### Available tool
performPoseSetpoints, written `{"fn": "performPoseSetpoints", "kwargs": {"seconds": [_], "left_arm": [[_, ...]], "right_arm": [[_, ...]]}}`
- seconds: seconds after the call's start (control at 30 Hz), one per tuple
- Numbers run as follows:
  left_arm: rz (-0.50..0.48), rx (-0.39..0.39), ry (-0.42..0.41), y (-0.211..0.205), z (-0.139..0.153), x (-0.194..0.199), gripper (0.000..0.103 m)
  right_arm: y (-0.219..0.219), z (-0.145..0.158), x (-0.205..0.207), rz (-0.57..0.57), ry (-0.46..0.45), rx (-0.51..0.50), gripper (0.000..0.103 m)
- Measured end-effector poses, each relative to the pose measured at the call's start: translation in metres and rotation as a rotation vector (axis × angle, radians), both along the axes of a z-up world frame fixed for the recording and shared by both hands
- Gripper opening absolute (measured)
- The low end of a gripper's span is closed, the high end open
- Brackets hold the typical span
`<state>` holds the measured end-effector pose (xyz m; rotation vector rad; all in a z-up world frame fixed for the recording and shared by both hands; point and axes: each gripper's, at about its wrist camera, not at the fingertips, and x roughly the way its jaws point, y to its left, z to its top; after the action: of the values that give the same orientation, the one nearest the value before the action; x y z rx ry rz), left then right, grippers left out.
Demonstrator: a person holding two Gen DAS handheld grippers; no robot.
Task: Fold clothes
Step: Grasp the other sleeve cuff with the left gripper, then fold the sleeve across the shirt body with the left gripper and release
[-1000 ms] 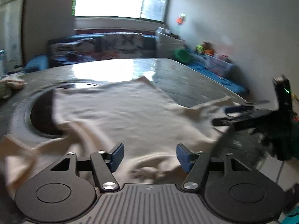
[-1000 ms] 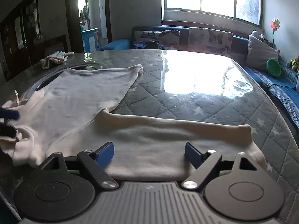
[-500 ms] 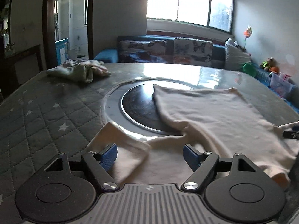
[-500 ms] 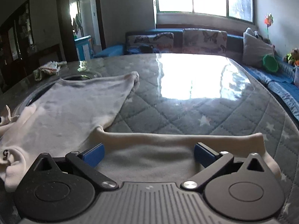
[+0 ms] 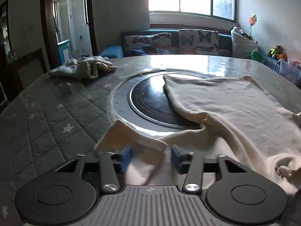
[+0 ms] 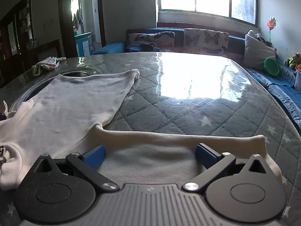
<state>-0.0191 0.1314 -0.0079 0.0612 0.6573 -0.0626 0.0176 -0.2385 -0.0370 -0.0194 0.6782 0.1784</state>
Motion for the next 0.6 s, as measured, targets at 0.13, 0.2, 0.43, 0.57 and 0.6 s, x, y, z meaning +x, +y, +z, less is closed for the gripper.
{"fn": "performPoseSetpoints", "kwargs": {"seconds": [0.13,0.2,0.43,0.57,0.6], "left_arm": [[0.043,-0.036,-0.021,0.014,0.006,0.001,0.012],[0.086,-0.037,-0.039,0.025,0.010,0.001,0.010],[0.214,-0.011,-0.093,0.066,0.023,0.005,0.009],[0.305,-0.011,-0.091,0.091,0.020,0.003,0.009],[0.325,-0.016,-0.084,0.097,0.018,0.001,0.009]], "right_arm": [[0.000,0.000,0.001,0.001,0.001,-0.004,0.103],[0.000,0.000,0.000,0.001,0.000,-0.003,0.103],[0.000,0.000,0.000,0.001,-0.001,-0.003,0.103],[0.000,0.000,0.000,0.001,-0.001,-0.004,0.103],[0.000,0.000,0.000,0.001,-0.001,-0.005,0.103]]}}
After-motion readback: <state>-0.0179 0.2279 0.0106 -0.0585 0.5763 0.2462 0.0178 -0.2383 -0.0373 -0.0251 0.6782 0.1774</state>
